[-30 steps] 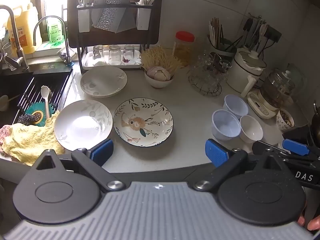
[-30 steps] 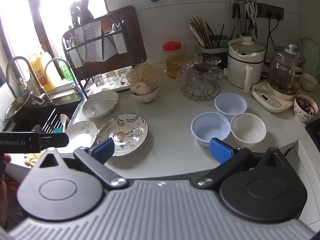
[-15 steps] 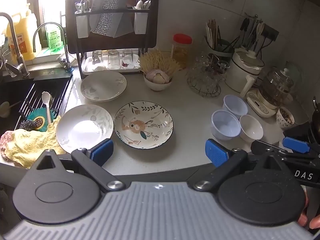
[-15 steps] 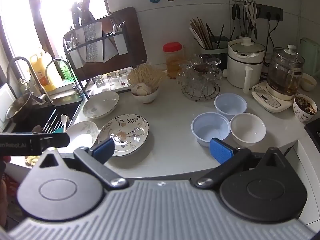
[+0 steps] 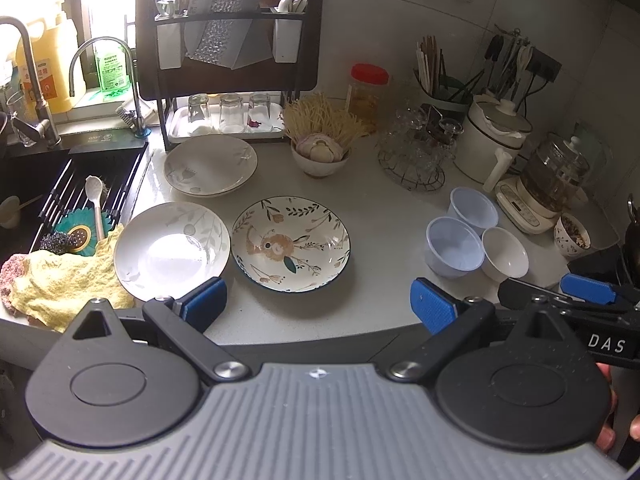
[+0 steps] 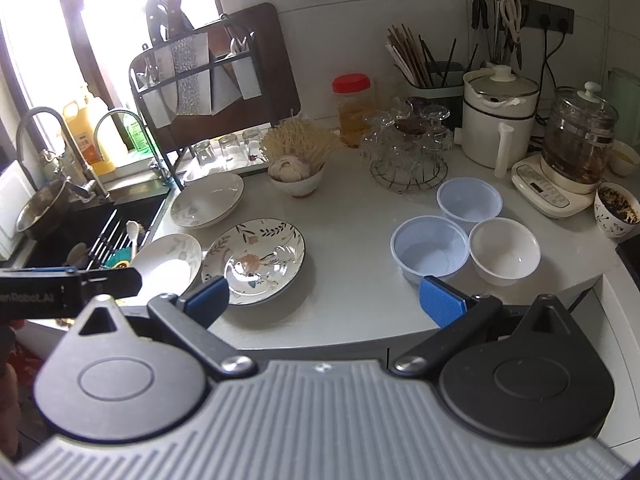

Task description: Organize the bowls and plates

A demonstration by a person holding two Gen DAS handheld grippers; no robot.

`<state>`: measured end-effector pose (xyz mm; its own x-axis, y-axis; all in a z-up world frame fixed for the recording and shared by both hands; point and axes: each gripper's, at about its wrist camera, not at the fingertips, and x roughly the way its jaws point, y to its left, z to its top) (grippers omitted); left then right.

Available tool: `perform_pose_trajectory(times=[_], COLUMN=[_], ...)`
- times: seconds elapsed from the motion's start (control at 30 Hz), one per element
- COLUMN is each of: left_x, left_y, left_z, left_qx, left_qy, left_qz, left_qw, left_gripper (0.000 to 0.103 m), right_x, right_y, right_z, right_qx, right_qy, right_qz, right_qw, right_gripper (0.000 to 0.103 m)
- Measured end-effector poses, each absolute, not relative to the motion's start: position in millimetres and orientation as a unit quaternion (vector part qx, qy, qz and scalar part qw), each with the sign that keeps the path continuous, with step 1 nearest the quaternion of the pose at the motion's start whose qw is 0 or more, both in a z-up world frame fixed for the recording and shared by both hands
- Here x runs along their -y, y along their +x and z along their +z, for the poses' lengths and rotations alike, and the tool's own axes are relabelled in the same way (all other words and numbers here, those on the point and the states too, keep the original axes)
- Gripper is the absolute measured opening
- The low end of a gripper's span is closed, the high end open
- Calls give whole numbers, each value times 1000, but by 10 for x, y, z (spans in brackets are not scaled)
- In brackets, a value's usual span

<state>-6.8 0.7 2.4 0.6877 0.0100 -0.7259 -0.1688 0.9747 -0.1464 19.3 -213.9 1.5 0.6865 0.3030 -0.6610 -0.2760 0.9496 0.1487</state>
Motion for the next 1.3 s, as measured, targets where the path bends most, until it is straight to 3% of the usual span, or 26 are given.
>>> perform_pose_trajectory(times=[1.3], left_x=[-52], left_y=[78], left_z=[-22], left_qx=[-391], left_qy=[-109], left_qz=[59], left_qw=[912], left_gripper=[100], right_x=[2105], right_y=[335], right_z=[16], right_qx=[-358], right_qy=[31], right_qz=[162], right_qw=[919], right_gripper=[103])
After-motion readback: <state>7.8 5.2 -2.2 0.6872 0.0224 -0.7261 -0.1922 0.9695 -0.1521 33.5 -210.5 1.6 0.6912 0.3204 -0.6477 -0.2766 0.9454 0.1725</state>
